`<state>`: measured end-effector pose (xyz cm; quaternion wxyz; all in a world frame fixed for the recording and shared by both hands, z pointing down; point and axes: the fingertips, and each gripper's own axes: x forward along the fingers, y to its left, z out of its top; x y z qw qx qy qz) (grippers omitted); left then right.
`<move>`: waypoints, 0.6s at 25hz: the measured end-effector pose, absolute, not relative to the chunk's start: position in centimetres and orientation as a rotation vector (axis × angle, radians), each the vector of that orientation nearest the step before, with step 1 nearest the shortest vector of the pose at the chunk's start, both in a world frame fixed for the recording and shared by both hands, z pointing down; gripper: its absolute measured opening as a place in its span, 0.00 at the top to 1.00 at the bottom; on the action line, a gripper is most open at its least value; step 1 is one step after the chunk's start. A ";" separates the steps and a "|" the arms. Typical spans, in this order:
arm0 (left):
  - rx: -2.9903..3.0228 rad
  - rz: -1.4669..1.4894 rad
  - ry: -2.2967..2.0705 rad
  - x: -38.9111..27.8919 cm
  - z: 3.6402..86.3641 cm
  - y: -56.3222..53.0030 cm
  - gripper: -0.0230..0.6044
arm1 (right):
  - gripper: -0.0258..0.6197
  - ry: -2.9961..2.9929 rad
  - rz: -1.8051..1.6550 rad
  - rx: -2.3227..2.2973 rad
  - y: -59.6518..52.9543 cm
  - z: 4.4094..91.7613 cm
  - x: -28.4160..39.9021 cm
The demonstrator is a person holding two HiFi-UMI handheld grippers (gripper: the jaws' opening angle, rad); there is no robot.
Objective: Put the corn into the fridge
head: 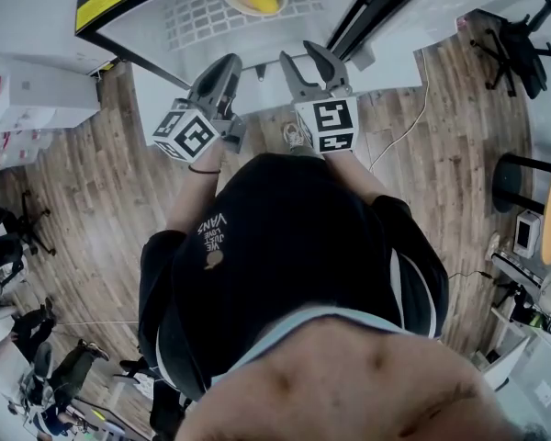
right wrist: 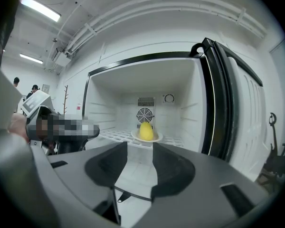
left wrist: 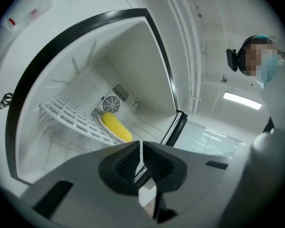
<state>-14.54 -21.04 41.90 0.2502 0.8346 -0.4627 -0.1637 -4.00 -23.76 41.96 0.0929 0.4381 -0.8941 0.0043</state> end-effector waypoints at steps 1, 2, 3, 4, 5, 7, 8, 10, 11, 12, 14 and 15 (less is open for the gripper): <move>2.286 -0.425 -1.267 -14.5 42.0 -20.7 0.91 | 0.70 -2.654 0.014 1.304 -23.5 42.0 -4.0; 2.301 -0.404 -1.276 -14.4 42.1 -20.4 0.91 | 0.70 -2.654 0.016 1.307 -23.2 42.1 -4.0; 2.314 -0.386 -1.284 -14.4 42.2 -20.2 0.91 | 0.71 -2.652 0.020 1.310 -22.9 42.2 -4.0; 2.324 -0.372 -1.289 -14.4 42.3 -19.9 0.91 | 0.72 -2.648 0.024 1.314 -22.6 42.3 -3.9; 2.331 -0.361 -1.291 -14.3 42.4 -19.7 0.91 | 0.73 -2.645 0.028 1.319 -22.4 42.4 -3.9; 2.340 -0.347 -1.294 -14.3 42.6 -19.3 0.91 | 0.78 -2.639 0.034 1.330 -21.8 42.5 -3.8; 2.341 -0.343 -1.294 -14.3 42.8 -19.1 0.91 | 0.79 -2.636 0.035 1.334 -21.6 42.6 -3.8; 2.343 -0.336 -1.295 -14.4 43.0 -18.7 0.91 | 0.80 -2.630 0.038 1.339 -21.1 42.7 -3.7; 2.347 -0.329 -1.298 -14.4 43.1 -18.5 0.91 | 0.82 -2.628 0.038 1.340 -20.9 42.8 -3.7; 2.352 -0.319 -1.303 -14.5 43.2 -18.3 0.91 | 0.84 -2.626 0.039 1.340 -20.7 42.9 -3.7; 2.363 -0.298 -1.314 -14.5 43.5 -17.9 0.91 | 0.87 -2.624 0.041 1.337 -20.2 43.0 -3.8; 2.369 -0.286 -1.319 -14.5 43.6 -17.7 0.91 | 0.88 -2.623 0.045 1.334 -20.0 43.1 -3.8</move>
